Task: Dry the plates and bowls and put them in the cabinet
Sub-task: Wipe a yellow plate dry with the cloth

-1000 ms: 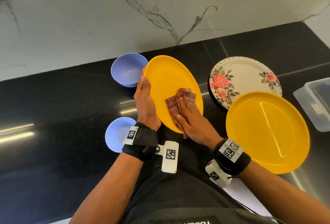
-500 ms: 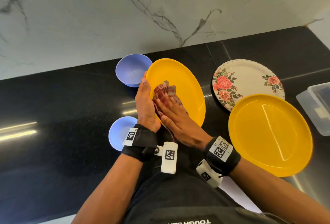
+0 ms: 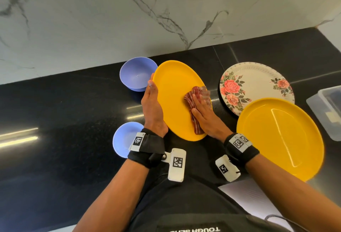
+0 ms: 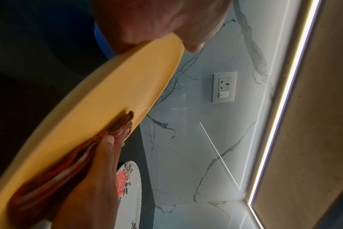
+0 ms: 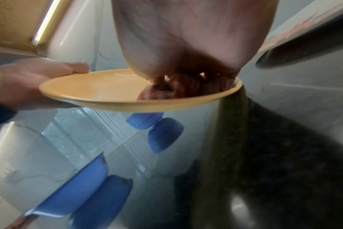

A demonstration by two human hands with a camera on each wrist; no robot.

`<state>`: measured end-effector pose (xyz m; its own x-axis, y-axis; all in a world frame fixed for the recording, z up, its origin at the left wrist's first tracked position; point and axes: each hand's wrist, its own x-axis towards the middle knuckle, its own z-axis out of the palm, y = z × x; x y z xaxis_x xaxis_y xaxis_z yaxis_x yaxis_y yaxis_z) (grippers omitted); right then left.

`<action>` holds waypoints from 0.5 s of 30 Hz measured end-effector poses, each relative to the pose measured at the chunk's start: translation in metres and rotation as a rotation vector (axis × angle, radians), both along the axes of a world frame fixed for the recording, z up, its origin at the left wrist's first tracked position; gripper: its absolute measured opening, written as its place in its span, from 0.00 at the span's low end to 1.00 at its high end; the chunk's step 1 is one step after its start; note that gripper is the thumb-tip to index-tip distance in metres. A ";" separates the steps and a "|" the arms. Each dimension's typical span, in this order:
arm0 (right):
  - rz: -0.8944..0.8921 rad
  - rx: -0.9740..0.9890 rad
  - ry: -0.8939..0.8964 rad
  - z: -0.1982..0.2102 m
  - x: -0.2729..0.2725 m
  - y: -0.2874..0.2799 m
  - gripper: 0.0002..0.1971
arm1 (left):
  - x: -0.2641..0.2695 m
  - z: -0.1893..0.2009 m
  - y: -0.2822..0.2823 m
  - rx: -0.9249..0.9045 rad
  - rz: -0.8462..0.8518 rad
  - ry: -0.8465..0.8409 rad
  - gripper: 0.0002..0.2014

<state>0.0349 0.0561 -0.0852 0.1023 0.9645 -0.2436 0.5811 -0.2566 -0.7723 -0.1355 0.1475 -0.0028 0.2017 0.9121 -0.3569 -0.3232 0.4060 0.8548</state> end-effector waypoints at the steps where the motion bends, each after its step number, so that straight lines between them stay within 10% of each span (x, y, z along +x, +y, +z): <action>1: -0.002 0.020 0.049 0.002 -0.006 0.000 0.28 | -0.001 0.000 0.000 0.003 -0.003 -0.006 0.21; 15: 0.249 0.226 0.033 0.059 -0.083 0.014 0.28 | -0.006 0.015 -0.004 0.011 -0.006 -0.009 0.35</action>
